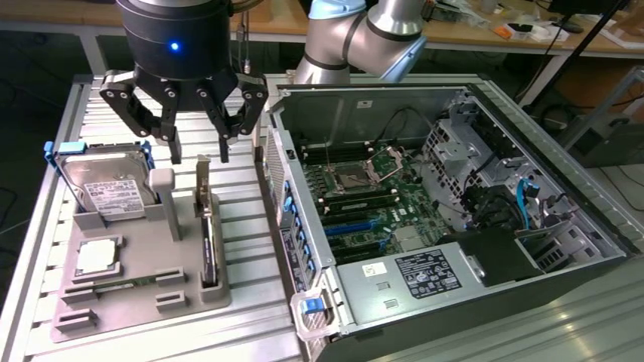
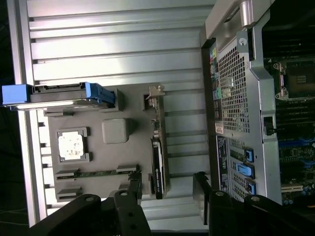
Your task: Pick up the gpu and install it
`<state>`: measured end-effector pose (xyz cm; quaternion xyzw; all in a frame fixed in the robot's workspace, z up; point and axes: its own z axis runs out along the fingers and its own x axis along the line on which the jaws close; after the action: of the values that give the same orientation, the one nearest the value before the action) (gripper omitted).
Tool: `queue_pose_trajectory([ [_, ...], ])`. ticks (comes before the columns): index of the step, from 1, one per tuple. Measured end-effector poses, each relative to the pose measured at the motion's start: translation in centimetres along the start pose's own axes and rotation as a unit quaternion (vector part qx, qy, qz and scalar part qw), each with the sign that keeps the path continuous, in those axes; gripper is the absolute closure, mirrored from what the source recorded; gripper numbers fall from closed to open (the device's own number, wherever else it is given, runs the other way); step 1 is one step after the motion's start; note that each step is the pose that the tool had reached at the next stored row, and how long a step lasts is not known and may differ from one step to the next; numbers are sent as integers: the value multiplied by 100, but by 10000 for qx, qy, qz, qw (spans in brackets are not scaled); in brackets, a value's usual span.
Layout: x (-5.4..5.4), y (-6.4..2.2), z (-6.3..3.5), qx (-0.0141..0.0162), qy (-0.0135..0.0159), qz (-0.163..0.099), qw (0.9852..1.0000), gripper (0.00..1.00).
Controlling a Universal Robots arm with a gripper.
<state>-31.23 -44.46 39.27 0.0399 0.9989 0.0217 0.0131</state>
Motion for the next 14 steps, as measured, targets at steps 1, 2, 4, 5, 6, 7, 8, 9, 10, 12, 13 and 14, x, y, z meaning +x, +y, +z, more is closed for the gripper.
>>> queue_pose_trajectory([
  [1,0,0,0,0,0,0,10000,46],
  [2,0,0,0,0,0,0,10000,46],
  [4,0,0,0,0,0,0,10000,46],
  [5,0,0,0,0,0,0,10000,46],
  [6,0,0,0,0,0,0,10000,46],
  [7,0,0,0,0,0,0,10000,46],
  [8,0,0,1,0,0,0,10000,46],
  [9,0,0,1,0,0,0,10000,46],
  [10,0,0,4,0,0,0,10000,46],
  [12,0,0,10,0,0,0,10000,46],
  [13,0,0,13,0,0,0,10000,46],
  [14,1,-1,17,0,0,0,10000,46],
])
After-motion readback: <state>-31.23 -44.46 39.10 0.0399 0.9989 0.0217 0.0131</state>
